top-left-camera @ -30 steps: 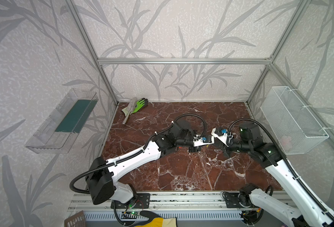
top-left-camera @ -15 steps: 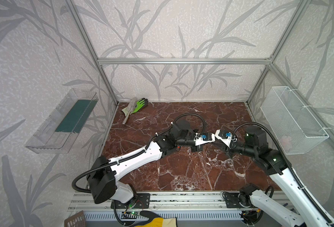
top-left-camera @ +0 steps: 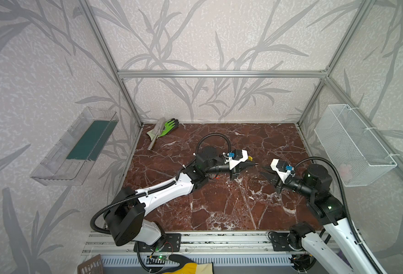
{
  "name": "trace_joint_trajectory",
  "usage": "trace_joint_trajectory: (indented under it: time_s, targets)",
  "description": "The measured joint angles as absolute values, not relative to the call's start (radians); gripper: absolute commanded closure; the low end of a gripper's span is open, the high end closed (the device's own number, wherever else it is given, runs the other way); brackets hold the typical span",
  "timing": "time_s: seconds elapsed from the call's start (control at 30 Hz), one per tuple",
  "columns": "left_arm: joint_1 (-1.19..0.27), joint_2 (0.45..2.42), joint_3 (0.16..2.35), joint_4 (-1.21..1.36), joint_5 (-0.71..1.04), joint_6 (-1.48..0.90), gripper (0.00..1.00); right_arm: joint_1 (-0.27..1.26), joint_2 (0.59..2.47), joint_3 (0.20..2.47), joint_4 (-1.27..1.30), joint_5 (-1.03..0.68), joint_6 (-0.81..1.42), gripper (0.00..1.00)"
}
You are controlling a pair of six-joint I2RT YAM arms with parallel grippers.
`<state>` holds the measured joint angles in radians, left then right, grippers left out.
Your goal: Put the keys on the keyring
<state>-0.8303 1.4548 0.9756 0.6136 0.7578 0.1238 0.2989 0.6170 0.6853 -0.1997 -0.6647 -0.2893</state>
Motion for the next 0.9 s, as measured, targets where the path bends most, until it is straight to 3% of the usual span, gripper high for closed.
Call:
trace_joint_trajectory:
  time_s: [0.4,0.9]
  targets:
    - [-0.831,1.468,0.968,0.733,0.796,0.047,1.0,0.299,0.643,0.66,-0.013,-0.727,-0.183,0.84]
    - [-0.831,1.477,0.96,0.781,0.821,0.006,1.0,0.299,0.618,0.636,0.055,-0.752,-0.142,0.84]
